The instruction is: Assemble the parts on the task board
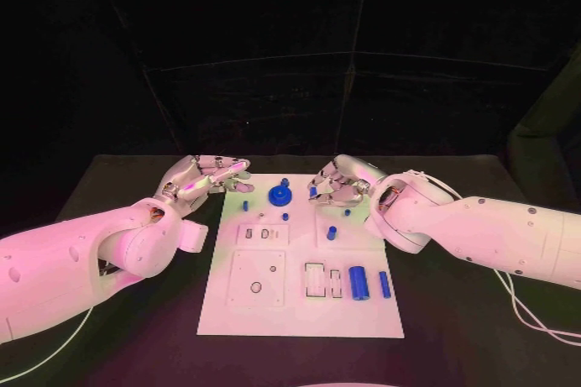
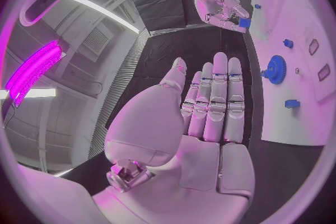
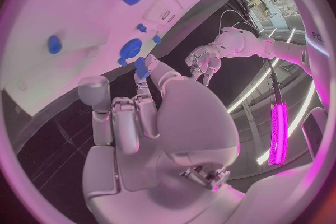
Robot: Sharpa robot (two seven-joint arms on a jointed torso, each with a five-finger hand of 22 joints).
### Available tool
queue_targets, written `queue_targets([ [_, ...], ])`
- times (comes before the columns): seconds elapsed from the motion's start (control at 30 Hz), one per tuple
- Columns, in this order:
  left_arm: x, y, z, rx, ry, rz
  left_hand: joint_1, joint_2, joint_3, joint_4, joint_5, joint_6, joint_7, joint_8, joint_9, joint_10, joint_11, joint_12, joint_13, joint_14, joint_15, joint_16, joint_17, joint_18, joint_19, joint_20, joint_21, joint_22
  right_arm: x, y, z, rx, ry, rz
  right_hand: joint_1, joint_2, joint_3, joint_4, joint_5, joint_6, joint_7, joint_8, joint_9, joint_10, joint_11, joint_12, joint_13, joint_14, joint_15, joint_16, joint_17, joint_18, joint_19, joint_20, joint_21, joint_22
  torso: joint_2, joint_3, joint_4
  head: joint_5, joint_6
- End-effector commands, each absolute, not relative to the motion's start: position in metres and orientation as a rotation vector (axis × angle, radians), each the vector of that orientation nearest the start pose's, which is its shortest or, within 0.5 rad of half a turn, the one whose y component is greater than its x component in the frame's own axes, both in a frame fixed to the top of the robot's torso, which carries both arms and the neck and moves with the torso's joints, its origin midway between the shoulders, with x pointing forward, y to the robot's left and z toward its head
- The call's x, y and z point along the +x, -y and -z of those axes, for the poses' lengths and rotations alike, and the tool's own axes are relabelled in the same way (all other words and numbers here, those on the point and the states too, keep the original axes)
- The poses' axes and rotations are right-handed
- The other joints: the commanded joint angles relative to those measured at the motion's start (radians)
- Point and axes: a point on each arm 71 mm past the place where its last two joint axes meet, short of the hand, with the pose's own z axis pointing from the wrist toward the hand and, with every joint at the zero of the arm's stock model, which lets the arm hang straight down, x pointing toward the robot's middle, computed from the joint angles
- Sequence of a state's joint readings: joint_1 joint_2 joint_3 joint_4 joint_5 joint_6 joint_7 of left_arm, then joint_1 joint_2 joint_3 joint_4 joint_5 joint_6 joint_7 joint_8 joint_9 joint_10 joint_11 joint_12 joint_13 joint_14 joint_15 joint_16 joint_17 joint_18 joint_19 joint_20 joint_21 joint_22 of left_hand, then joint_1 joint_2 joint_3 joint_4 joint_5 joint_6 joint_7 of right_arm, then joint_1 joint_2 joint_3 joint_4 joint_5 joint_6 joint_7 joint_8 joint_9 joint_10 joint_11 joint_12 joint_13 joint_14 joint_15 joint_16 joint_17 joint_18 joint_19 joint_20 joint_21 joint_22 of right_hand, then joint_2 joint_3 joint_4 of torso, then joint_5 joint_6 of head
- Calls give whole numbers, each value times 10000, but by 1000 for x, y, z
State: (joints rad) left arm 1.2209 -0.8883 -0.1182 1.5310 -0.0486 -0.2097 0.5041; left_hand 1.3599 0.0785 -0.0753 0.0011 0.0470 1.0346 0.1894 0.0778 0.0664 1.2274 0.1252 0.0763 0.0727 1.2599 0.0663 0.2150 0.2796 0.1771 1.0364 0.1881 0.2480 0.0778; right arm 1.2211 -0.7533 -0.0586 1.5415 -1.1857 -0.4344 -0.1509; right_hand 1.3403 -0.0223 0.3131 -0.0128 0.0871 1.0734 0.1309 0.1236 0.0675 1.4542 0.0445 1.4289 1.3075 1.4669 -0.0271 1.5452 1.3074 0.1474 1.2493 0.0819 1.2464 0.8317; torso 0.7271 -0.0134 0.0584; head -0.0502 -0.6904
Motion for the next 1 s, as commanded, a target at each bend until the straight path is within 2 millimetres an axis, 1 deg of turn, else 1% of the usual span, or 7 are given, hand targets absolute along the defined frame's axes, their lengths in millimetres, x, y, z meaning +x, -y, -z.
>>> queue_targets([
  [0.03, 480, -225, 184, -9767, -14174, 16262, 11, 109, 6, -42, 17, 42, 3, -21, 1, -70, -32, -37, -10, 21, 22, -55, 12, 70, 50, -15, -16, -14, 487, 141, 178, 1087, -16776, -7620, -124, 32, 64, -1, 36, 131, -77, -47, 26, 27, -54, -55, 937, 913, -51, 37, 2025, -161, 6, -70, 27, -20, -46, -47, 62, 92, -77],
  [0.17, 482, -226, 182, -9735, -14089, 16245, 11, 109, 6, -42, 17, 42, 3, -21, 1, -70, -32, -37, -10, 21, 22, -55, 12, 70, 50, -15, -16, -14, 487, 115, 185, 541, -17067, -7604, -176, 1, 89, 0, 125, 130, -77, -59, 22, 11, -55, -79, 914, 908, -53, 28, 2003, -155, -13, -71, 5, -65, -45, -58, 71, 252, -138],
  [0.23, 483, -226, 182, -9815, -14042, 16276, 11, 109, 6, -42, 17, 42, 3, -21, 1, -70, -32, -37, -10, 21, 22, -55, 12, 70, 50, -15, -16, -14, 485, 106, 190, 334, -17190, -7598, -235, -30, 99, 11, 228, 117, -71, -75, 18, -13, -51, -112, 882, 903, -51, 19, 1979, -150, -27, -71, -13, -97, -37, -56, 80, 279, -112],
  [0.27, 483, -227, 181, -9849, -14023, 16282, 11, 109, 5, -43, 17, 42, 3, -21, 1, -70, -32, -37, -10, 21, 22, -55, 13, 70, 51, -14, -17, -14, 484, 103, 191, 261, -17232, -7594, -251, -41, 101, 14, 257, 110, -68, -82, 16, -17, -49, -118, 877, 902, -50, 17, 1976, -148, -33, -71, -20, -109, -38, -45, 64, 328, -113],
  [0.43, 484, -227, 181, -9985, -13923, 16290, 9, 111, 1, -46, 17, 48, 2, -21, 2, -65, -33, -41, -11, 24, 22, -57, 19, 70, 53, -14, -19, -15, 477, 86, 204, -112, -17587, -7620, -288, -88, 108, 4, 347, 93, -63, -100, 12, -28, -44, -133, 864, 902, -47, 17, 1977, -145, -43, -69, -35, -131, -42, -40, 29, 479, -156],
  [0.67, 485, -228, 181, -10028, -13865, 16282, 10, 106, -3, -50, 17, 47, 2, -23, 1, -67, -32, -45, -12, 23, 23, -59, 21, 70, 54, -14, -20, -16, 471, 71, 212, -445, -17840, -7596, -287, -110, 122, -18, 393, 96, -65, -104, 13, -27, -46, -131, 869, 901, -47, 15, 1972, -142, -51, -69, -46, -151, -35, -27, 12, 544, -144],
  [1.0, 485, -227, 181, -10034, -13860, 16299, 10, 106, -3, -50, 17, 47, 2, -23, 1, -67, -32, -45, -12, 23, 23, -59, 21, 70, 54, -14, -20, -16, 466, 62, 217, -890, -17956, -7512, -285, -137, 132, -42, 436, 102, -65, -106, 14, -18, -48, -121, 883, 905, -47, 22, 1993, -145, -42, -69, -40, -135, -44, -22, -24, 598, -218],
])
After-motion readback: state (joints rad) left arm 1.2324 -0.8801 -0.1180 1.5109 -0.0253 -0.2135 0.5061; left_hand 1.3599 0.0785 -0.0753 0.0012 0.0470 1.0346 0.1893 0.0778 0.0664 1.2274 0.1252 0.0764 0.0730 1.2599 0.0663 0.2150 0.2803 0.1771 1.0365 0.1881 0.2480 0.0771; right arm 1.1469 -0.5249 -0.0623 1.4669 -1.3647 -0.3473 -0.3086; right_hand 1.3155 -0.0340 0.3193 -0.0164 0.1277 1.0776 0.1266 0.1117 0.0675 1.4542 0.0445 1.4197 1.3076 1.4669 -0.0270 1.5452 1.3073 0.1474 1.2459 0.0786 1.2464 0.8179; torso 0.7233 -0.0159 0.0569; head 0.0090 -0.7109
